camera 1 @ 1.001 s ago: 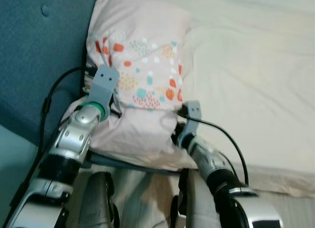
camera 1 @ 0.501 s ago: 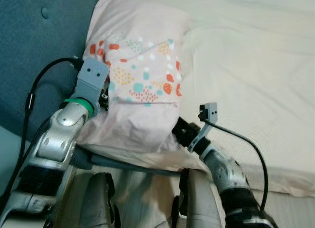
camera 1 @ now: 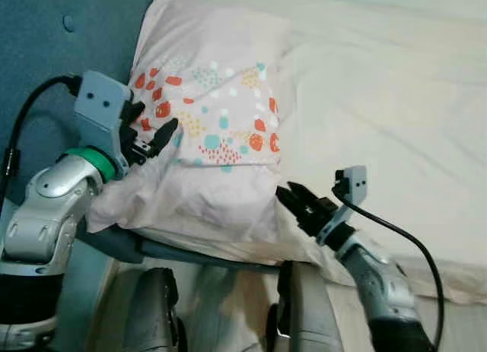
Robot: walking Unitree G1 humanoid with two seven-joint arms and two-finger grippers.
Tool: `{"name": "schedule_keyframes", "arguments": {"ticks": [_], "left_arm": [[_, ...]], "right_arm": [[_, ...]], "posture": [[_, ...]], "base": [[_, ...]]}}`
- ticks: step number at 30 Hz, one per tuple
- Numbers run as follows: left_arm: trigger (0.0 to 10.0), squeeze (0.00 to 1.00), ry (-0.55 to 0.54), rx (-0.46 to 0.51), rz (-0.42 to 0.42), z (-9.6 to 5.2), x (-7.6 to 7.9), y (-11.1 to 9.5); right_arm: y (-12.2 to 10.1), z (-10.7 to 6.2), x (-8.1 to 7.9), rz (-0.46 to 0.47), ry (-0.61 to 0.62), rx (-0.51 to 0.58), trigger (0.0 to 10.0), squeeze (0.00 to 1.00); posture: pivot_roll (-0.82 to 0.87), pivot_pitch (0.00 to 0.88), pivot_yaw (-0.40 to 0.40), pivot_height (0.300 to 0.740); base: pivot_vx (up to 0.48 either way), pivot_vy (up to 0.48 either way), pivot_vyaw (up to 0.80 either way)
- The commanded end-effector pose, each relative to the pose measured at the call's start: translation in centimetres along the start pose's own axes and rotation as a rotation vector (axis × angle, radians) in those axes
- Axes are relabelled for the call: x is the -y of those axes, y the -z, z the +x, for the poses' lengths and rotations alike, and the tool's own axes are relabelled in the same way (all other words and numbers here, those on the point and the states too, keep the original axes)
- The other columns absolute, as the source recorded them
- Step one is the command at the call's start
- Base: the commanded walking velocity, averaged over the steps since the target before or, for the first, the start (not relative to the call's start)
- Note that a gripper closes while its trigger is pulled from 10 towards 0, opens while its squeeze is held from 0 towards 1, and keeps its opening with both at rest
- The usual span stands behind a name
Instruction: Clean up the room
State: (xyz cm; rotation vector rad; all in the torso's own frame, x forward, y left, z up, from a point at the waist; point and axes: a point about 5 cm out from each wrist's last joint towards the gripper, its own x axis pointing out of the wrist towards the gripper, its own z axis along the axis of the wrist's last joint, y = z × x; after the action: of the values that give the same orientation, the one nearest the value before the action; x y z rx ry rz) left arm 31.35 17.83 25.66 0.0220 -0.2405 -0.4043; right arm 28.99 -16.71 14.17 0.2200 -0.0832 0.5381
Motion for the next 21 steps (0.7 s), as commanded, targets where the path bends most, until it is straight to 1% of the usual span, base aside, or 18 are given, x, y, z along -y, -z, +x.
{"name": "schedule_keyframes", "arguments": {"ticks": [1, 2, 3, 4, 5, 7, 9, 10, 16, 18, 19, 21], "left_arm": [[10.0, 0.0, -0.002, 0.04, -0.025, -0.1, 0.3, -0.7], [10.0, 0.0, 0.001, 0.061, -0.04, 0.1, 0.8, -0.9], [10.0, 0.0, -0.004, 0.091, -0.064, 0.6, 1.5, -1.0], [10.0, 0.0, -0.004, 0.091, -0.064, 0.6, 1.5, -1.0], [10.0, 0.0, -0.008, 0.114, -0.079, 1.3, 2.1, -1.1], [10.0, 0.0, -0.024, 0.143, -0.074, 2.5, 3.1, -1.1], [10.0, 0.0, -0.024, 0.143, -0.074, 2.5, 3.1, -1.1], [10.0, 0.0, -0.036, 0.156, -0.079, 4.0, 3.9, -1.4], [10.0, 0.0, -0.04, 0.151, -0.067, 4.5, 4.1, -1.2], [10.0, 0.0, -0.054, 0.143, -0.075, 4.6, 4.1, -1.0], [10.0, 0.0, -0.054, 0.143, -0.075, 4.6, 4.1, -1.0], [10.0, 0.0, -0.057, 0.142, -0.082, 4.7, 4.5, -0.7]], "right_arm": [[-1.2, -0.7, 0.3, -0.058, 0.044, 0.047, 10.0, 0.0], [-2.3, -0.9, 0.3, -0.093, 0.076, 0.094, 10.0, 0.0], [-4.1, -0.8, 0.4, -0.155, 0.137, 0.17, 10.0, 0.0], [-4.1, -0.8, 0.4, -0.155, 0.137, 0.17, 10.0, 0.0], [-6.0, -0.6, 0.4, -0.226, 0.199, 0.236, 10.0, 0.0], [-8.8, 0.0, 0.8, -0.401, 0.337, 0.335, 10.0, 0.0], [-8.8, 0.0, 0.8, -0.401, 0.337, 0.335, 10.0, 0.0], [-11.3, 1.0, 1.0, -0.517, 0.432, 0.437, 10.0, 0.0], [-11.2, 1.4, 1.1, -0.512, 0.431, 0.432, 10.0, 0.0], [-10.8, 1.6, 1.0, -0.505, 0.43, 0.416, 10.0, 0.0], [-10.8, 1.6, 1.0, -0.505, 0.43, 0.416, 10.0, 0.0], [-10.5, 1.6, 1.0, -0.507, 0.445, 0.41, 10.0, 0.0]], "posture": [[0.01, 0.144, 0.019, 0.584], [-0.01, 0.137, 0.018, 0.584], [-0.03, 0.129, 0.016, 0.584], [-0.03, 0.129, 0.016, 0.584], [-0.04, 0.117, 0.017, 0.584], [-0.05, 0.097, 0.012, 0.584], [-0.05, 0.097, 0.012, 0.584], [-0.05, 0.078, 0.006, 0.598], [-0.04, 0.07, 0.002, 0.616], [-0.04, 0.065, 0.0, 0.63], [-0.04, 0.065, 0.0, 0.63], [-0.04, 0.064, -0.001, 0.639]], "base": [[0.0, 0.0, 0.0], [0.0, 0.0, 0.0], [0.0, 0.0, 0.0], [0.0, 0.0, 0.0], [0.0, 0.0, 0.0], [0.0, 0.0, 0.0], [0.0, 0.0, 0.0], [0.0, 0.0, 0.0], [0.0, 0.0, 0.0], [0.0, 0.0, 0.0], [0.0, 0.0, 0.0], [0.0, 0.0, 0.0]]}}
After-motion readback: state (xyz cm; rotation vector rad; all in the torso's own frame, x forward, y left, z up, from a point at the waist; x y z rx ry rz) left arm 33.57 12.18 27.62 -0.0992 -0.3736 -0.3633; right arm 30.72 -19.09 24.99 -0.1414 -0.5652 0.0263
